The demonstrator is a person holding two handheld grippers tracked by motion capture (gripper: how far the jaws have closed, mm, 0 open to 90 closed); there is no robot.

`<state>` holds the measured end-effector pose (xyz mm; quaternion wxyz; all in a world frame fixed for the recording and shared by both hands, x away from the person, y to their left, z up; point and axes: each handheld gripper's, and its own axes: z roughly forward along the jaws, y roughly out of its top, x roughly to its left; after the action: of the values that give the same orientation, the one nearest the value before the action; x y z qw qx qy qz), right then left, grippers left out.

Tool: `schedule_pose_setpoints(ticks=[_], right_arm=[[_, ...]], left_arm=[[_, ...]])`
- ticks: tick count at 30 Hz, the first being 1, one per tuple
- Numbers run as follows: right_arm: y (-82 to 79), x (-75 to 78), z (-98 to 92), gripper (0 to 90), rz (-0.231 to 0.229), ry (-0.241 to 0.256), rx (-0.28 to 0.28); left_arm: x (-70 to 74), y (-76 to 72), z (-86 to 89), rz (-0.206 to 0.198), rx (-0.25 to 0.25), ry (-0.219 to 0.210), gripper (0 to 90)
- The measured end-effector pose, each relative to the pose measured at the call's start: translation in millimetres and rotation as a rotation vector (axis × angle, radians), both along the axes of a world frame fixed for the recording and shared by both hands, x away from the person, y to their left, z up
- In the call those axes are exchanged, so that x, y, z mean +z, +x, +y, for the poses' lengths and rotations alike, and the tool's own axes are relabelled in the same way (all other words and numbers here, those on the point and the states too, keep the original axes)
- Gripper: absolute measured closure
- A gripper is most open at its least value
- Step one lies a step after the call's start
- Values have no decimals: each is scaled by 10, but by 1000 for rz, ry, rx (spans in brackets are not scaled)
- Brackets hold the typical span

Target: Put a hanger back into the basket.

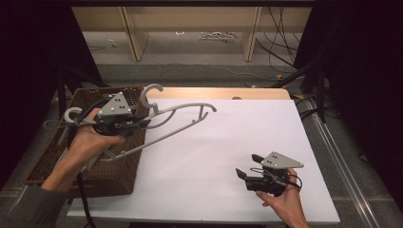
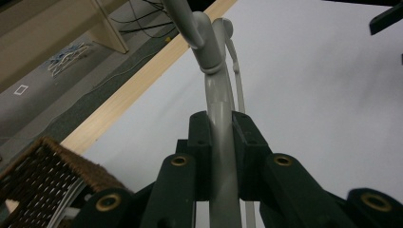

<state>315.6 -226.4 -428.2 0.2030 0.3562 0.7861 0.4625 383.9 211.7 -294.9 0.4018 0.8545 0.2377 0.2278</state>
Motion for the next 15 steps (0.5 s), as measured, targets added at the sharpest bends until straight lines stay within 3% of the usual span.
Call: schedule_pose_setpoints(ticks=[4,5,7,14,15], right_arm=[[0,-2,3,251,-1,1,2],[0,-2,3,251,-1,1,1],[1,-4,2,248,-1,0,1],[0,-12,12,246,1,0,2],[0,-13,12,246,1,-1,3]], left_arm=[[-19,23,218,-8,46,0,796],[-14,37,270,-30,56,5,796],[-20,30,358,-15,83,-10,796],[-27,37,676,-23,168,-30,797],[-16,39,734,-24,173,-10,797]])
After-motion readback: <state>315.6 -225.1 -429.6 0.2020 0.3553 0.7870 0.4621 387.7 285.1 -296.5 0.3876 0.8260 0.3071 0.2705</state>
